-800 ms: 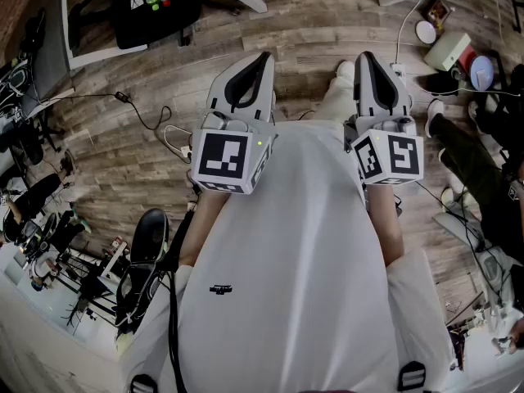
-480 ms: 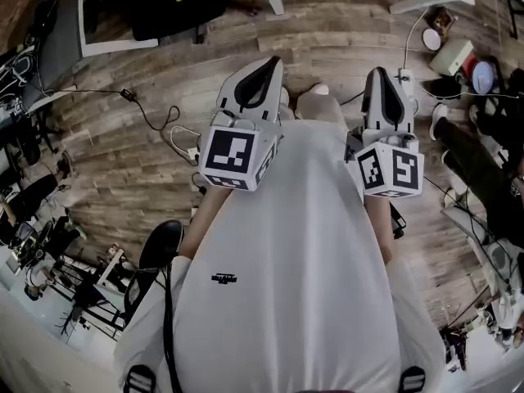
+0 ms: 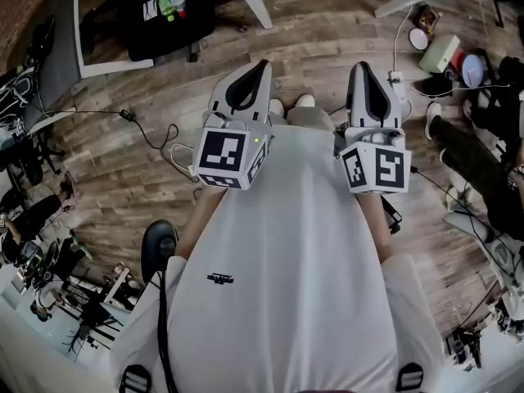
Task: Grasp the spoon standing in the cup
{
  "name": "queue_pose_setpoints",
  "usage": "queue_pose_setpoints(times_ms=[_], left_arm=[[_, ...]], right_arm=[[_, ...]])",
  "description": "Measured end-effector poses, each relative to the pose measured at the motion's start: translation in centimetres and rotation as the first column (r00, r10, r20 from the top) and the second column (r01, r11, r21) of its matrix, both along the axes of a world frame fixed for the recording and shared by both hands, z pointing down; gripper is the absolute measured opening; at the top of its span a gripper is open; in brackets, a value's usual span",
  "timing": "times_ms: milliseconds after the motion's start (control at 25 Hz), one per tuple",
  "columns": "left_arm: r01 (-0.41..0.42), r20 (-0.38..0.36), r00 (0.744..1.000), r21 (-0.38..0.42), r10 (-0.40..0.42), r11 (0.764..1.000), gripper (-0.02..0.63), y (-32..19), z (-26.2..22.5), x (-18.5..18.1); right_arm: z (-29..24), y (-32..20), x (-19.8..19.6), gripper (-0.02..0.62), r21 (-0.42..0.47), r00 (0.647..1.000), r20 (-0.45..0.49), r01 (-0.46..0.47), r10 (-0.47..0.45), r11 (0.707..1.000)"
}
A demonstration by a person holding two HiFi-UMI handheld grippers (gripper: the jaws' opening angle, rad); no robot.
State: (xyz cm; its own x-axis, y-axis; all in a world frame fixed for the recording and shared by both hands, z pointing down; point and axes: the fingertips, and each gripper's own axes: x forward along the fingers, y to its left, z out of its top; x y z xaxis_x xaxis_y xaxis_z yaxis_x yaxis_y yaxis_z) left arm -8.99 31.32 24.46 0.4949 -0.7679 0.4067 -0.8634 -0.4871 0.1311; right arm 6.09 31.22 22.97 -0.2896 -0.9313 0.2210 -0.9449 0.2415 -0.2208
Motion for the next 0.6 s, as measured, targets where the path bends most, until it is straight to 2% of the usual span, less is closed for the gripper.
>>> queue_pose_setpoints(times_ms=[240,400,600], left_arm=[[-0.004,0.014,1.000,0.028,0.004,1.000,0.009,-1.3,-0.8,3.4],[-0.003,0.035,0.999,0.007,0.003,1.000,0.009,-0.5,-0.2,4.4],[-0.002,0.051,0.999,-0.023,0.003,1.000,0.009,-0.8,0.6,4.9]], right_arm=[[0.2,-0.6,3.4,0.005,0.019,1.000,-0.004,-0.020,0.020,1.000],[0.7,0.1,4.7,0.005,0.021,1.000,-0.028,-0.008,0.008,1.000],[1.2,-0.5,5.8,0.005,0.006,1.000,0.004,-0.020,0.020,1.000]])
